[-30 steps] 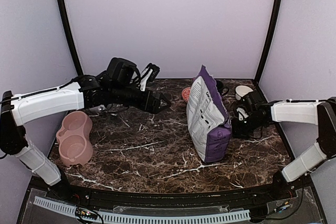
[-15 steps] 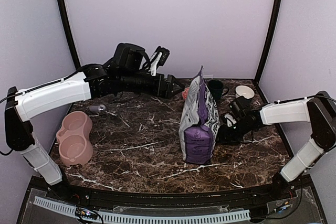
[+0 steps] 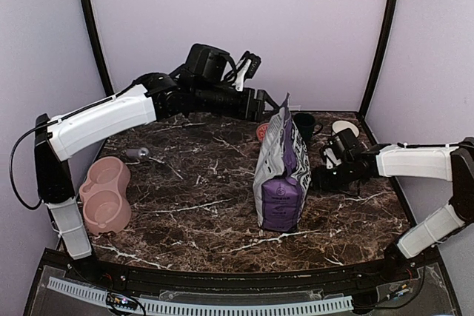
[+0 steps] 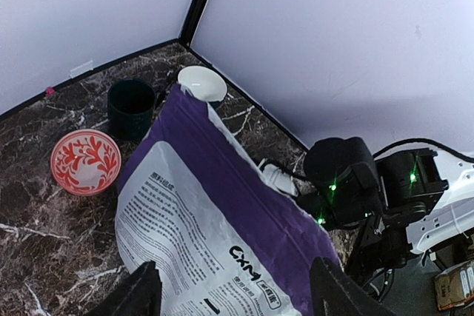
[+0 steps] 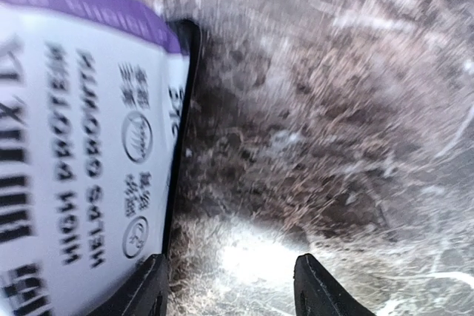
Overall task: Serve the pet food
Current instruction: Adjust the pet food bag at the center of the board, then open the seal of the pet food bag.
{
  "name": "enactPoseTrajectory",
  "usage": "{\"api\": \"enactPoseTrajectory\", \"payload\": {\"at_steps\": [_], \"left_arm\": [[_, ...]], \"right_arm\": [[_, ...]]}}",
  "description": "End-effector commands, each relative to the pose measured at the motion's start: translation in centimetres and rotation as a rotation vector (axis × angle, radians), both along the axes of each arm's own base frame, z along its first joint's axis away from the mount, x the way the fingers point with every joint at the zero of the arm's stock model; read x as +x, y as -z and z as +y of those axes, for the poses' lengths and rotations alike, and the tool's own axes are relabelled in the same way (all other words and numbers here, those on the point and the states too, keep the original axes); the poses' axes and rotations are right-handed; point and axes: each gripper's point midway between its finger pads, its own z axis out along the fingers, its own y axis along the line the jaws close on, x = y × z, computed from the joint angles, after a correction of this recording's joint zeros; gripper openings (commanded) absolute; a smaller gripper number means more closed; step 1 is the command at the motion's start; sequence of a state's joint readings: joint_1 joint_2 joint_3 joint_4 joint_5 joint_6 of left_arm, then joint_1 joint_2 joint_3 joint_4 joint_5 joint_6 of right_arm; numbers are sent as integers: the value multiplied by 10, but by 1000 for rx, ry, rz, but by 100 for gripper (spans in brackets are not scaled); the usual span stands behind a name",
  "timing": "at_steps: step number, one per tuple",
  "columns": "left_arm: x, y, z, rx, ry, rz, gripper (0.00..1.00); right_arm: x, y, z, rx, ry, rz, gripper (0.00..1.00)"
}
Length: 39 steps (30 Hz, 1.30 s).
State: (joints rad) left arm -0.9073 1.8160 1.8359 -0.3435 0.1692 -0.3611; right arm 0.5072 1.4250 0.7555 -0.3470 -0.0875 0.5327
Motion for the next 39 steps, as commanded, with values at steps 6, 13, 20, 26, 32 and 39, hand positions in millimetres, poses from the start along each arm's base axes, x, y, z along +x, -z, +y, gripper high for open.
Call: {"api": "enactPoseTrajectory", "payload": {"at_steps": [6,13,20,26,32,39], "left_arm": [[-18,2,-16,48,67,41,69],[-29,-3,-21,65,73,34,68],[-36,-2,-21,95,75,29,69],[-32,12,-19,134,50,37,48],[-31,12,-20,122,34,55,32],[-33,19,-25,104,36,102,24]], "right_arm": [[10,-7,-7,-22,43,-80,59],[12,-3,-6,-36,28,-78,59],[13,1,-5,-47,15,-73,59],[12,0,-5,-45,13,-76,59],[12,-12,-6,-37,14,-92,59],[31,-94,6,62,26,-239,59]]}}
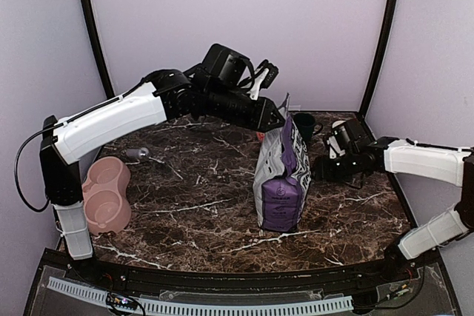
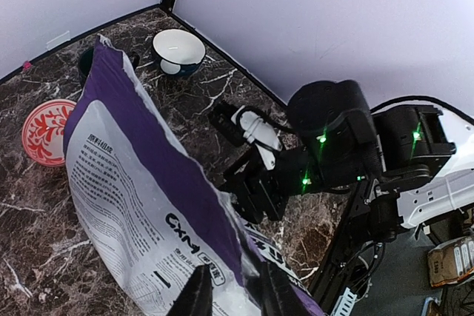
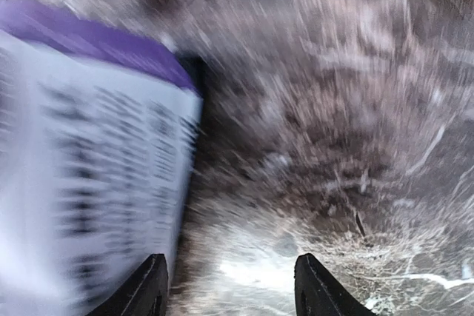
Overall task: Serve the pet food
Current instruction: Open the seal of the pet food bag.
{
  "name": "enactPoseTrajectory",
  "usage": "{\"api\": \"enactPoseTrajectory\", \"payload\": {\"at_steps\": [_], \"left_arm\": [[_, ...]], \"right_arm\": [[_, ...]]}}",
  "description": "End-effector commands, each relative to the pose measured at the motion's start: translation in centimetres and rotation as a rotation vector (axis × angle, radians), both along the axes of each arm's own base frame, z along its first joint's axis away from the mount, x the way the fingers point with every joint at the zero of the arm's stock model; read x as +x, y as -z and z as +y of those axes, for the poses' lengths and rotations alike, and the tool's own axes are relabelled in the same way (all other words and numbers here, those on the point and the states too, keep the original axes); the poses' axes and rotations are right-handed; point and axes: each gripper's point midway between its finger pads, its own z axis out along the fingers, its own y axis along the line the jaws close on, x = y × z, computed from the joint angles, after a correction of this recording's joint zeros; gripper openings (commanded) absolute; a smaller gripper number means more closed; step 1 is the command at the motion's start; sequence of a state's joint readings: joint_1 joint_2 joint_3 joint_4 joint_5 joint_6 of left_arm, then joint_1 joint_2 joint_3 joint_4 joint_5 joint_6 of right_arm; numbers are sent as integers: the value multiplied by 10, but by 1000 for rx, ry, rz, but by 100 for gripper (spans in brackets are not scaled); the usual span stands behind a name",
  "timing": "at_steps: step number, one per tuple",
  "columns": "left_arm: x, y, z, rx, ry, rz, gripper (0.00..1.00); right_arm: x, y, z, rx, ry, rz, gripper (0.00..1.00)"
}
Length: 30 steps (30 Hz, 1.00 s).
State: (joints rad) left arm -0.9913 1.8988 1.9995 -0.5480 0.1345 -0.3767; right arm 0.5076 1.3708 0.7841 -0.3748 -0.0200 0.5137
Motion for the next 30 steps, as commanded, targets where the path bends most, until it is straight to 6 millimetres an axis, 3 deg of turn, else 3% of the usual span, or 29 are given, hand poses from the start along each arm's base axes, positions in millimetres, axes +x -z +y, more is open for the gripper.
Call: {"api": "enactPoseTrajectory", "payload": {"at_steps": [1,5,10,22,30], "left_arm": [[-1,4,-3,-10,-7,36,21],[-2,4,-7,-32,-1,53,17],[-3,4,-7,-41,-6,73,8],[-7,10,-9,-62,-1,101,0],[-5,11,-9,-63,-6,94,0]], "right_arm": [[23,-88,18,129,0,-189,59],[27,-158,41,321,-33,-295,59],[21,-205,65,533,-92,-327,59],[0,-238,106,828,-267,-265,57],[-7,-233,117,840,-302,-227,47]]}}
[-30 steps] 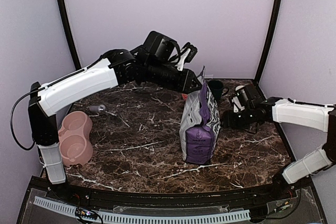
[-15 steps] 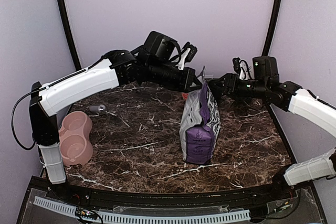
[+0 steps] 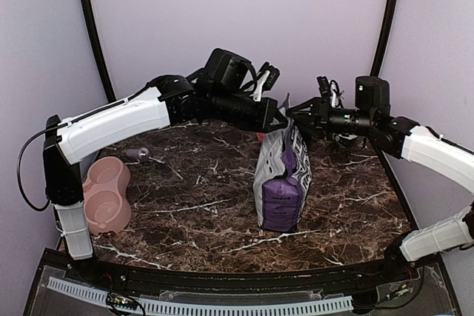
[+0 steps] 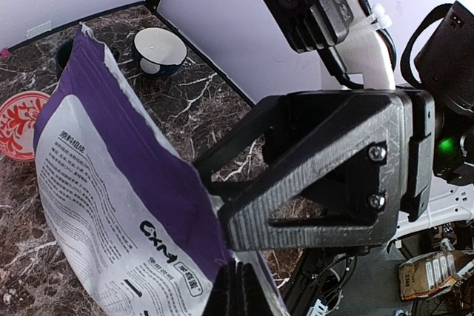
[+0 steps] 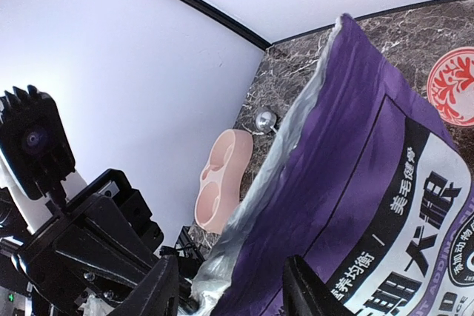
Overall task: Serve the pet food
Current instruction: Open the seal of the pet food bag.
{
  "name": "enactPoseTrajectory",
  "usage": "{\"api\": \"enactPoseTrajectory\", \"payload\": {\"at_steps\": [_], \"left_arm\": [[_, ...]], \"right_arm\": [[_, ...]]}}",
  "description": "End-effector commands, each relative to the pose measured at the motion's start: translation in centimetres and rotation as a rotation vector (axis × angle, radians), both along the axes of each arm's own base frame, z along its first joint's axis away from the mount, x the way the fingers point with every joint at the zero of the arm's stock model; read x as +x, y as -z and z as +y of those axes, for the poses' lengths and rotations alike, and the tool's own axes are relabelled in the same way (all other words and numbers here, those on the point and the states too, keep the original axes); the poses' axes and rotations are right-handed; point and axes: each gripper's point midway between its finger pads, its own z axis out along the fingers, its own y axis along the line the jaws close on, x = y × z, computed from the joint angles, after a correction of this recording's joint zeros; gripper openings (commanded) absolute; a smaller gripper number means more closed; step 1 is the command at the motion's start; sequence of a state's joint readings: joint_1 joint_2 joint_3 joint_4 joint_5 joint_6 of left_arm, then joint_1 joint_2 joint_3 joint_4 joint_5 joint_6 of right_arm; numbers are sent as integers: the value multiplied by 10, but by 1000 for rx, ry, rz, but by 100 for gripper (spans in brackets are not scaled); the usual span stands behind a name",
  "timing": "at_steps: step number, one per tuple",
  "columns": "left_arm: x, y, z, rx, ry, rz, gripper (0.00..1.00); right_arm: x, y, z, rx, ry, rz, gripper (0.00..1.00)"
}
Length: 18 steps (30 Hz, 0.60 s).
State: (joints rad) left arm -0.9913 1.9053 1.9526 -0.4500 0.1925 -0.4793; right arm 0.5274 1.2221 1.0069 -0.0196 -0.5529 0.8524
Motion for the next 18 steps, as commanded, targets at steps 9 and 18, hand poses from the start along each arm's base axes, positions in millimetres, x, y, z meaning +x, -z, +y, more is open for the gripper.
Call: {"api": "enactPoseTrajectory", "payload": {"at_steps": [9,18], "left_arm": [[-2,8,5,27,-11,11,0],[-1,10,8,25,-25,9,0]], "right_arm": [[-7,3,5,-8,-27,-13,18],[-14,6,1,-20,-26,-27,24]]}}
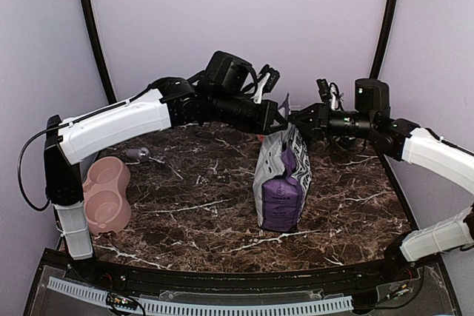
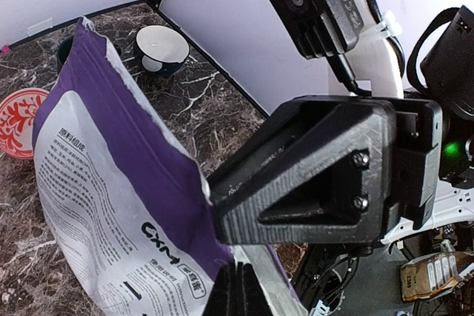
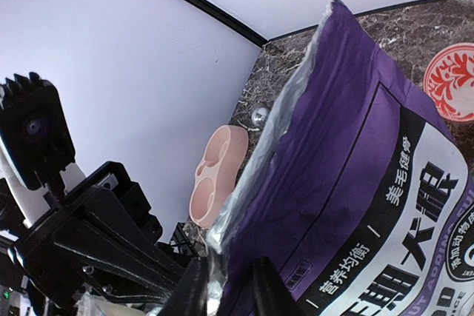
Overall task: Serve the pet food
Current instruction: Open the seal of the pet food bag.
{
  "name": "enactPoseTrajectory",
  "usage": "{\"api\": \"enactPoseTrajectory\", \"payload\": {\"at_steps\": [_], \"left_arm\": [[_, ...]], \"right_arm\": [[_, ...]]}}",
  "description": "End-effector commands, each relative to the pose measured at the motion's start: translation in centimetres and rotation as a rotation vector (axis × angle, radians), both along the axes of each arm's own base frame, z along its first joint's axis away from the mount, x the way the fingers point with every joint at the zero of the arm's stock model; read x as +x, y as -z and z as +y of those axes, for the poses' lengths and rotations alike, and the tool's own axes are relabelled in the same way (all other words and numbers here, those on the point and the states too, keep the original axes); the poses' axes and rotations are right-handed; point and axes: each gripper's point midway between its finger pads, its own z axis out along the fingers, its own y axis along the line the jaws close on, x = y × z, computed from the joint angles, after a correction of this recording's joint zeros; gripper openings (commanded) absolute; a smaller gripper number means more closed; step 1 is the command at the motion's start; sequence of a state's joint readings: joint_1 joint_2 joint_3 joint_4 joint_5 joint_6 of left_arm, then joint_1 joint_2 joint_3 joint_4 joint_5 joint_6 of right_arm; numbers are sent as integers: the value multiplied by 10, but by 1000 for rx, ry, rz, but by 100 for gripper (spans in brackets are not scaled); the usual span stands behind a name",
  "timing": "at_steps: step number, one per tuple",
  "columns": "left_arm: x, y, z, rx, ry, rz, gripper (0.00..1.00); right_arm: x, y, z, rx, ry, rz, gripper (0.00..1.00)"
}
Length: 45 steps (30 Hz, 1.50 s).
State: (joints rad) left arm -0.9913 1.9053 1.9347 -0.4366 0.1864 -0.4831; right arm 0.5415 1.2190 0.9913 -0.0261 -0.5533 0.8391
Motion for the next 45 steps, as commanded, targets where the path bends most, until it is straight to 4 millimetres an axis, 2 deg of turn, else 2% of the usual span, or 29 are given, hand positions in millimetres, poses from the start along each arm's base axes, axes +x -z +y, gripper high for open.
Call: {"api": "enactPoseTrajectory", "payload": {"at_steps": [1,3,6,14,20,28,29,32,34,41,45], "left_arm": [[-2,5,9,22,-20,6,0],[-2,5,9,23,-22,7,0],[-2,4,9,22,-26,5,0],[-1,5,9,20,-30,2,0],[0,6,10,28,-32,0,0],[0,8,12,38,-37,-6,0],[0,7,12,37,-36,-7,0],[1,7,11,35,-36,-7,0],[0,8,10,34,-34,-5,0],[1,10,11,38,-36,-3,0],[1,12,10,38,-35,-2,0]], "right_arm": [[-9,-2,-3,-4,-12,-35,28],[-11,-2,-3,-2,-16,-38,31],[-13,-2,-2,0,-30,-39,29],[-17,5,4,-12,-61,-33,15],[-12,15,0,-55,-27,-25,1],[-7,15,-7,-119,12,-49,0],[-8,14,-6,-115,4,-49,1],[-10,12,-2,-101,-27,-45,20],[-12,10,1,-89,-41,-45,28],[-31,1,12,-73,-113,-65,30],[-44,-2,16,-62,-154,-74,39]]}}
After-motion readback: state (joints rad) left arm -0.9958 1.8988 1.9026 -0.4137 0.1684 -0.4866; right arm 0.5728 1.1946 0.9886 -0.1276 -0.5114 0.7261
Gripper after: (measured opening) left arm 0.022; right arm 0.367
